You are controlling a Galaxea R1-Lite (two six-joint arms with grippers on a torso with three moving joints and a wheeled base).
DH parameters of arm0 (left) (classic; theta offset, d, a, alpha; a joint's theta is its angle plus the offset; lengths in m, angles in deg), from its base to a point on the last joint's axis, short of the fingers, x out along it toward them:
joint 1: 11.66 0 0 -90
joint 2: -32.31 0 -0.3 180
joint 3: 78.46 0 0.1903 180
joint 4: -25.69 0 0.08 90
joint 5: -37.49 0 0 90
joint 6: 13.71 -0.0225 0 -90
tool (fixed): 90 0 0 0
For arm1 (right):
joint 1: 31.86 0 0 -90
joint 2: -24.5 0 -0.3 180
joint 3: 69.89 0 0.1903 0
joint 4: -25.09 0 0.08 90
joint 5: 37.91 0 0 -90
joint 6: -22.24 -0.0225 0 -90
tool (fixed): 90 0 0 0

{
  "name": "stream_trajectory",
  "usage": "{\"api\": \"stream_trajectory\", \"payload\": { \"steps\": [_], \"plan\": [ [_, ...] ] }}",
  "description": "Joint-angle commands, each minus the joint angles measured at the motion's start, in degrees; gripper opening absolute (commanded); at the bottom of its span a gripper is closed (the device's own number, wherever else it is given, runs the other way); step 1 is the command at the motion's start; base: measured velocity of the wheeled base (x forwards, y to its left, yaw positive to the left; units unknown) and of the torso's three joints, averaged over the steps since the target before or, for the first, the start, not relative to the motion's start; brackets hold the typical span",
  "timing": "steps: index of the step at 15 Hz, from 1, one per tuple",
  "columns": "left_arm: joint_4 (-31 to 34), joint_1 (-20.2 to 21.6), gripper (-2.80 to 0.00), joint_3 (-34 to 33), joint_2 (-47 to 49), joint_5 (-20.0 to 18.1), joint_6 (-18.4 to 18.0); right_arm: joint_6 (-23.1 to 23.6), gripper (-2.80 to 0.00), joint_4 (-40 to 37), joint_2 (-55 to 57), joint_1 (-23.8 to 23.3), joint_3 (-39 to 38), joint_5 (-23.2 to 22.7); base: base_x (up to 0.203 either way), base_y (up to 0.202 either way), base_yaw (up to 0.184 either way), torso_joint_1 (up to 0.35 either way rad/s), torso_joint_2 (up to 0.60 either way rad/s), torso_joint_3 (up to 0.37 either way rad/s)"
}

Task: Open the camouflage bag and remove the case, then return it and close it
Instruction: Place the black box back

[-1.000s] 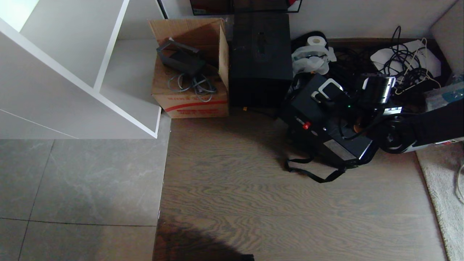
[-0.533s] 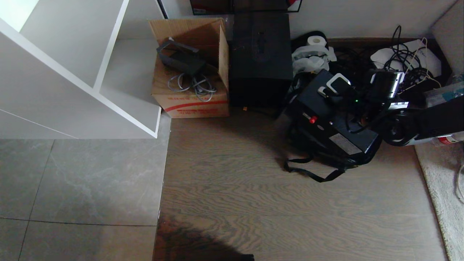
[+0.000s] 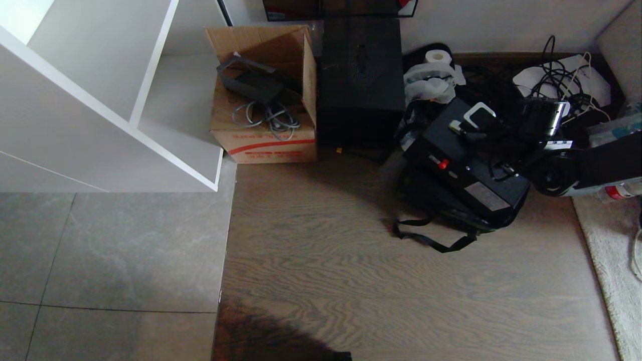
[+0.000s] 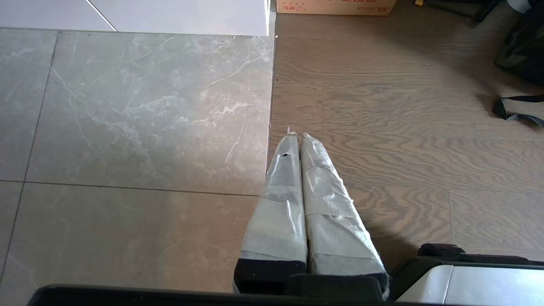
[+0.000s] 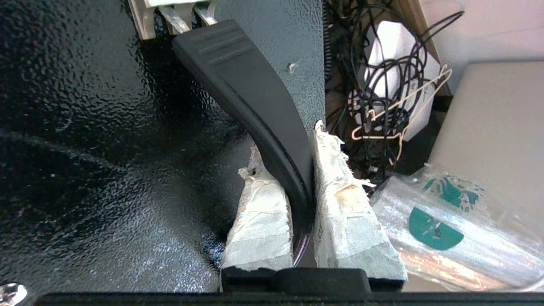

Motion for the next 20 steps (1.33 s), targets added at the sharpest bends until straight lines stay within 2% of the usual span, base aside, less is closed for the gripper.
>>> {"api": "stream_trajectory", "payload": {
  "steps": [1, 7, 13, 16, 20],
  "plan": [
    [0.0, 0.0, -2.8, 0.0, 0.0, 0.0, 0.0, 0.2, -2.8, 0.3, 0.7, -1.4, 0.0, -0.6, 0.0, 0.0, 0.0, 0.0, 0.0, 0.0],
    [0.0, 0.0, -2.8, 0.0, 0.0, 0.0, 0.0, 0.2, -2.8, 0.2, -0.8, -3.3, -1.0, -2.8, 0.0, 0.0, 0.0, 0.0, 0.0, 0.0],
    [0.0, 0.0, -2.8, 0.0, 0.0, 0.0, 0.0, -0.1, -2.8, -2.2, -3.0, -5.8, -5.6, -5.8, 0.0, 0.0, 0.0, 0.0, 0.0, 0.0],
    [0.0, 0.0, -2.8, 0.0, 0.0, 0.0, 0.0, -0.2, -2.8, -2.9, -3.6, -5.9, -5.8, -5.9, 0.0, 0.0, 0.0, 0.0, 0.0, 0.0],
    [0.0, 0.0, -2.8, 0.0, 0.0, 0.0, 0.0, 0.1, -2.8, -3.4, -4.5, -5.9, -5.8, -8.3, 0.0, 0.0, 0.0, 0.0, 0.0, 0.0]
  ]
}}
